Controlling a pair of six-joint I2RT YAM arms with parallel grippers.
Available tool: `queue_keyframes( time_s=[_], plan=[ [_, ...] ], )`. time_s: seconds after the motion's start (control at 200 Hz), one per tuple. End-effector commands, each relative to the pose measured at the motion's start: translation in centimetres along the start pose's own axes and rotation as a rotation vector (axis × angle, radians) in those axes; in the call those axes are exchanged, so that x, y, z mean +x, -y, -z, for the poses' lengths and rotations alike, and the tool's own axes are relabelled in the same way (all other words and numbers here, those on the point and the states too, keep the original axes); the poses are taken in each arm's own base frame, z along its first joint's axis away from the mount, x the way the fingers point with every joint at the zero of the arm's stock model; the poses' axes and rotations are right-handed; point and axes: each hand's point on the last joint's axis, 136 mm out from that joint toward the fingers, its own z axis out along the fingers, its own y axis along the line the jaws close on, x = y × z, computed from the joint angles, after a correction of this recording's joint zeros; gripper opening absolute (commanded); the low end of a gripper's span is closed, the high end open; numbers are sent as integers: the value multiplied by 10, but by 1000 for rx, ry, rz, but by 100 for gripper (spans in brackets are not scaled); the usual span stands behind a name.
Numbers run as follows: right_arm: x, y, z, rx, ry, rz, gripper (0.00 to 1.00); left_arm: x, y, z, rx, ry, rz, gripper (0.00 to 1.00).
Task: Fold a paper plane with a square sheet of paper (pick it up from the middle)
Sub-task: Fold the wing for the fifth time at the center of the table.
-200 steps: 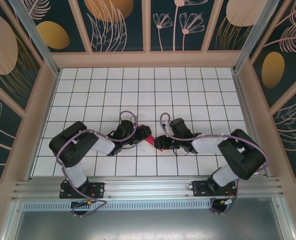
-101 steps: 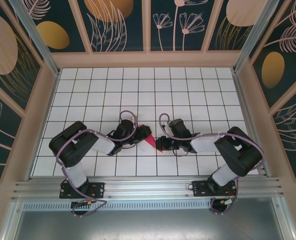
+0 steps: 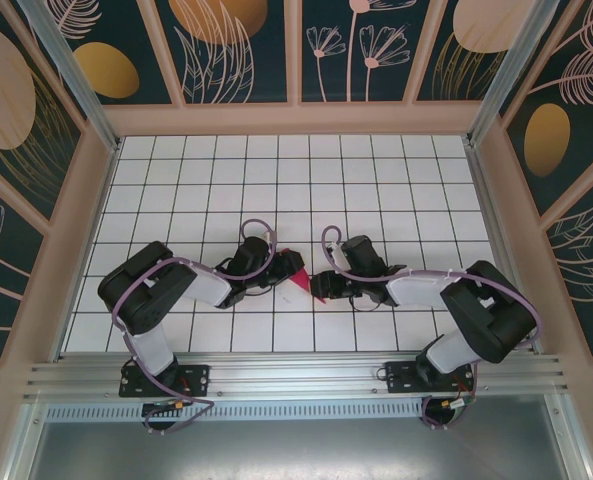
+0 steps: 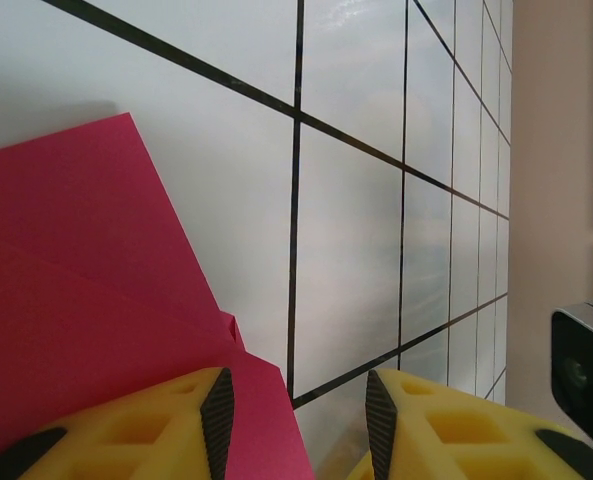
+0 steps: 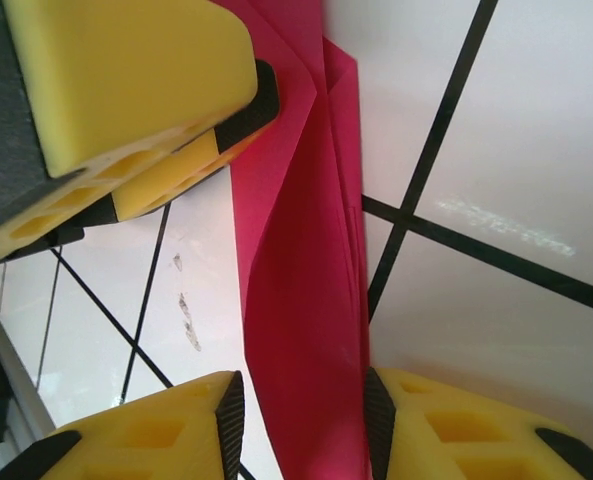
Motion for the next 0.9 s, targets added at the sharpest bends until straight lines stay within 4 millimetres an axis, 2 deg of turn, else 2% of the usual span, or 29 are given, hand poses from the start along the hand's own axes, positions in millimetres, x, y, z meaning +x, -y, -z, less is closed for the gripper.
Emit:
queue_keyframes(
  time_s=[0.0, 0.15, 0.43, 0.676, 0.891],
  plan=[
    [-1, 6, 3, 43, -15, 70, 39, -4, 3, -3, 0, -3, -21, 43],
    [5, 2, 0, 26, -34, 106, 38, -5, 2, -4, -8, -5, -18, 42],
    [0, -5, -2, 43, -24, 185, 41, -5, 3, -7, -19, -18, -23, 42],
    [-5, 7, -10, 131, -49, 242, 40, -5, 2, -8, -22, -22, -22, 42],
    [-3, 7, -16, 115, -69, 245, 39, -5, 2, -8, -25, -24, -23, 42]
  ],
)
